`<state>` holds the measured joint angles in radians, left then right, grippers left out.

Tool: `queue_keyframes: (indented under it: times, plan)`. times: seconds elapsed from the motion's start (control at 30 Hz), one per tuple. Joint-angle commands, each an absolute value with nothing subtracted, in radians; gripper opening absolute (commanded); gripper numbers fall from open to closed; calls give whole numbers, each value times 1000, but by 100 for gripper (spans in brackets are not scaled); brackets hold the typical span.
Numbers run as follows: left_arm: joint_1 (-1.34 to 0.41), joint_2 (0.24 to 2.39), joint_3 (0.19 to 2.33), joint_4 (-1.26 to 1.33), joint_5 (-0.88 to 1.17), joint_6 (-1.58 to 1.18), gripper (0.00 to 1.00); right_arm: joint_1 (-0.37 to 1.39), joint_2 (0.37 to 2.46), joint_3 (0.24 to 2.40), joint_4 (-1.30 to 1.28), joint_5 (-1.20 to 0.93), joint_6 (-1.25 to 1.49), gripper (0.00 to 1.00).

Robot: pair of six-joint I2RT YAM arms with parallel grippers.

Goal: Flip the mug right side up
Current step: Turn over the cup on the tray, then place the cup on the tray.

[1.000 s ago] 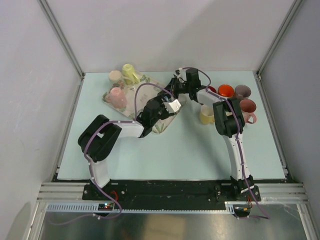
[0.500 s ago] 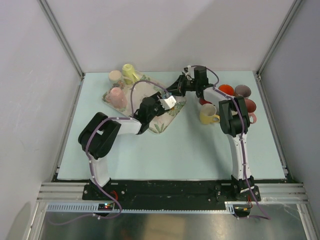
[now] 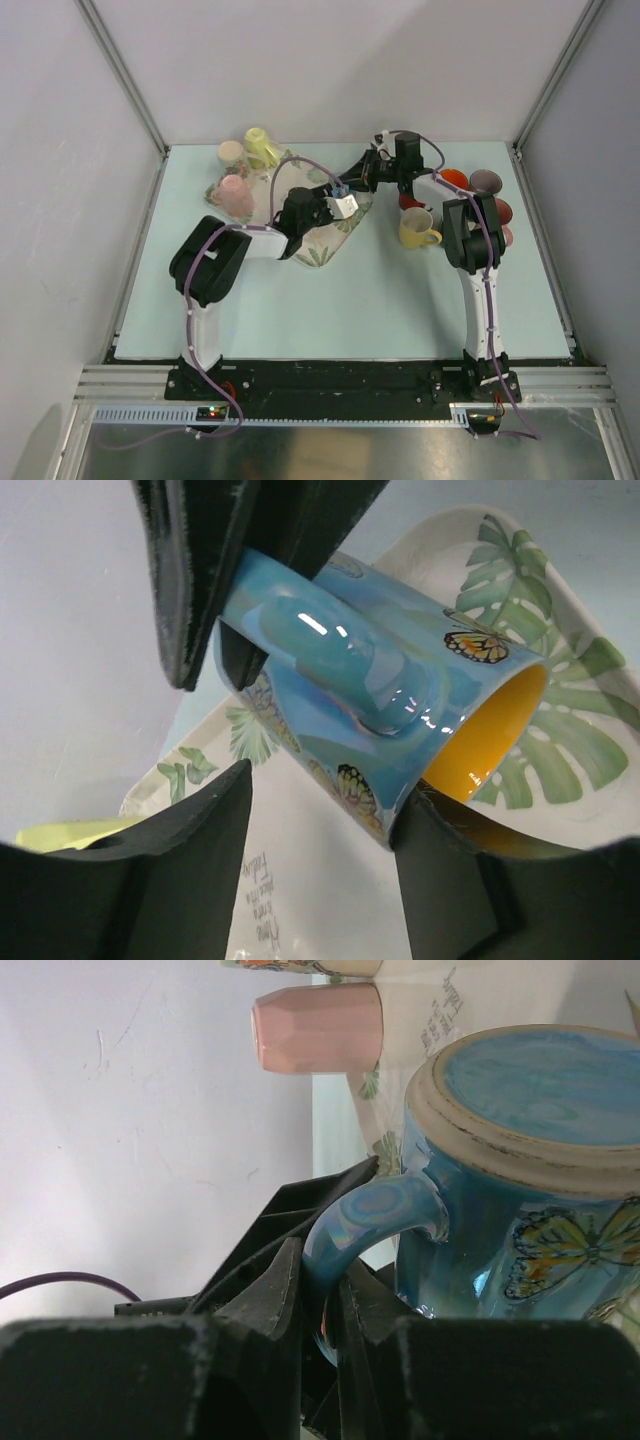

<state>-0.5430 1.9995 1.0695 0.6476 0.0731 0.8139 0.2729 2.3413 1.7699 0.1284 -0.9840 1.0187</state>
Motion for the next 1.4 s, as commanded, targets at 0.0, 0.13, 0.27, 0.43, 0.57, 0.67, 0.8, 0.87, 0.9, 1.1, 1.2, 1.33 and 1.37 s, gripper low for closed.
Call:
queue_keyframes:
  times: [0.0,0.13,0.27,0.43,0.57,0.67,0.8,0.87,0.9,1.1,1.2,1.33,1.37]
  plan:
    - [-493,2011,1150,764,37,904,57,290,2324,1727,25,-1039,922,0]
    - [-492,1979,1153,763,48,883,47,288,2319,1727,8,-1036,906,0]
    - [-493,1929,1138,745,67,865,40,288,2319,1733,-37,-1033,878,0]
    - [-489,1858,1126,658,83,846,9,296,2316,1743,-47,-1066,814,16]
    - [-484,1810,1122,596,101,828,1,310,2310,1745,-42,-1086,761,41]
    - [-478,1769,1136,526,109,803,0,314,2302,1760,-71,-1080,729,56]
    - [-454,1703,1148,402,149,795,0,312,2288,1778,-106,-1068,704,71]
    - [-434,1668,1150,330,179,802,0,307,2280,1783,-114,-1071,698,75]
    - [-426,1650,1153,297,193,808,0,303,2276,1784,-116,-1075,694,76]
    - [-369,1590,1242,-58,324,837,0,265,2245,1784,-112,-1116,649,79]
    - [-353,1592,1295,-214,373,843,0,237,2231,1783,-107,-1146,599,80]
    - [-342,1634,1361,-330,374,856,0,217,2218,1778,-115,-1157,562,79]
    - [-338,1646,1373,-343,366,851,0,216,2214,1778,-120,-1160,556,79]
